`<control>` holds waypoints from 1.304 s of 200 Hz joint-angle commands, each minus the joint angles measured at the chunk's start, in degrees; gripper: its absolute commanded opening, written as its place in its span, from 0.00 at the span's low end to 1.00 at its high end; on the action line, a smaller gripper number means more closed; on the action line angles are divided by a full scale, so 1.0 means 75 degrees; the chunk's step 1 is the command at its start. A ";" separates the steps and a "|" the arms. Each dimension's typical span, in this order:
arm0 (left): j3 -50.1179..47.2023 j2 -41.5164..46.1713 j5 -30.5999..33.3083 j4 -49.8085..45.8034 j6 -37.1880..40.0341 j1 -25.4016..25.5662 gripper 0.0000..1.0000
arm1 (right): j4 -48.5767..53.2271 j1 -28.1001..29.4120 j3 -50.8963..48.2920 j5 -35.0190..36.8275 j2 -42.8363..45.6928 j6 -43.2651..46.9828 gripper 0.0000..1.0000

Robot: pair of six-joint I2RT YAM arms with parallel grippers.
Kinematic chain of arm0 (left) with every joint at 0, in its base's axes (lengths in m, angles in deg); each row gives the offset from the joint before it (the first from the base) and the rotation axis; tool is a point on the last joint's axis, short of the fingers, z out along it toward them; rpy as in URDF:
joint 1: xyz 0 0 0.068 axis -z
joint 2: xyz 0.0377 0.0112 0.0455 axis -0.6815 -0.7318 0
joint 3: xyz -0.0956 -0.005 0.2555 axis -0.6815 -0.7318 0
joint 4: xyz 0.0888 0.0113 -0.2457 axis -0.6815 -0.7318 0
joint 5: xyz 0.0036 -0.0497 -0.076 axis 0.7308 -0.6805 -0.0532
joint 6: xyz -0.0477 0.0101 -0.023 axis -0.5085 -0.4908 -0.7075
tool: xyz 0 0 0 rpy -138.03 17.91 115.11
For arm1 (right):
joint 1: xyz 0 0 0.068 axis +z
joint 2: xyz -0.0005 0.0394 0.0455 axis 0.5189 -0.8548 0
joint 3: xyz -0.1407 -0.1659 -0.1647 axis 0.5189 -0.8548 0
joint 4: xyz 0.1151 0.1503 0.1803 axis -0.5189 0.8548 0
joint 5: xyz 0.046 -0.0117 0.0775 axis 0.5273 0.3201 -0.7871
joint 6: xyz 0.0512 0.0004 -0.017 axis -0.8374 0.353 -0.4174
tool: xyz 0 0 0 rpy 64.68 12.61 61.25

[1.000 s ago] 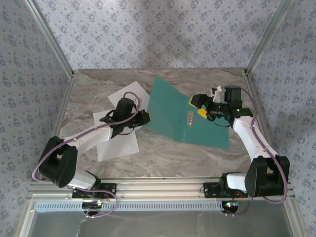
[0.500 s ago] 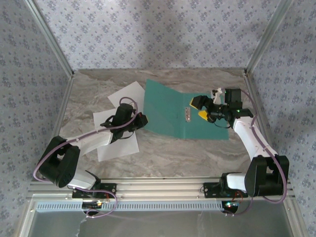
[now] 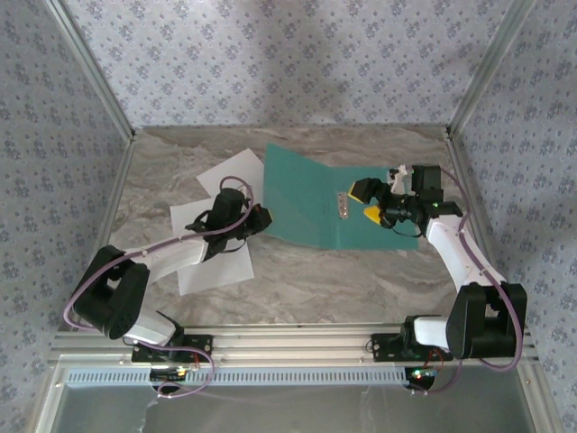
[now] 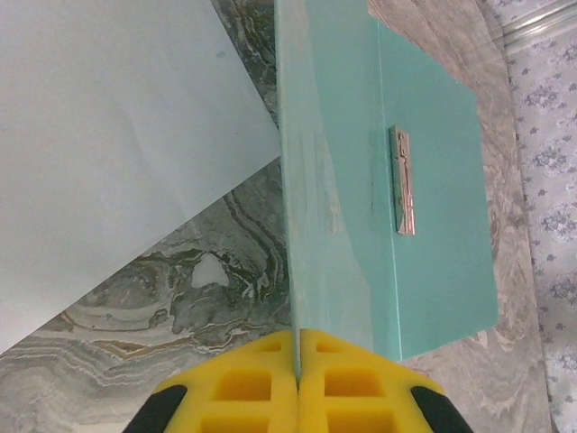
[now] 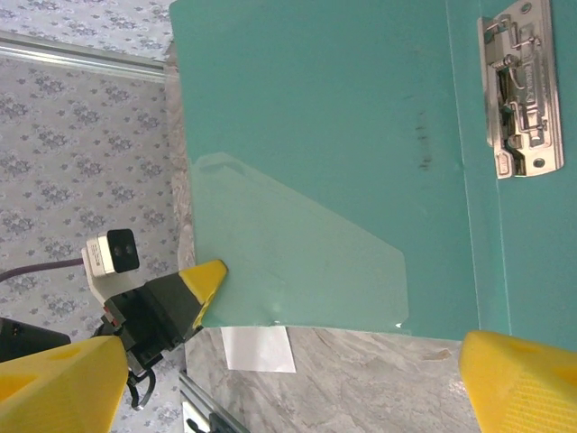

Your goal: Put the files into the folder

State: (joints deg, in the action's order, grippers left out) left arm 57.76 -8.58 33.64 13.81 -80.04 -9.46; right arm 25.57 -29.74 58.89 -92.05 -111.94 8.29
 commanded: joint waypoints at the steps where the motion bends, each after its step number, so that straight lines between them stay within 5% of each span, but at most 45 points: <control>1: 0.0246 -0.0195 -0.0422 -0.0026 0.0353 0.0036 0.00 | 0.0146 -0.0051 -0.0065 -0.0175 0.0017 0.0168 0.97; 53: 0.0334 -0.0430 -0.0554 -0.0126 0.0366 -0.0050 0.02 | 0.0233 -0.0062 -0.0087 -0.0157 0.0082 0.0460 0.97; 85: 0.0452 -0.0319 -0.0200 -0.0676 0.0353 -0.0043 0.38 | 0.0206 -0.0065 -0.0121 -0.0130 0.0064 0.0451 0.97; 96: 0.0479 -0.0209 -0.0001 -0.0843 0.0373 0.0009 0.44 | 0.0192 -0.0062 -0.0127 -0.0118 0.0071 0.0454 0.97; 225: -0.0211 0.0177 0.0943 -0.0992 0.0141 0.0785 0.45 | 0.0158 0.0166 -0.0075 0.0029 -0.0134 0.0479 0.97; 261: -0.0147 0.0404 0.1236 -0.1445 0.0319 0.0740 0.53 | 0.0160 0.0361 -0.0011 0.0180 -0.0170 0.0452 0.97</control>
State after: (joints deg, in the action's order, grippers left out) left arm 56.12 -8.39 40.53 5.65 -78.49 -3.82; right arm 25.85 -28.06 58.23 -91.70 -112.64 10.87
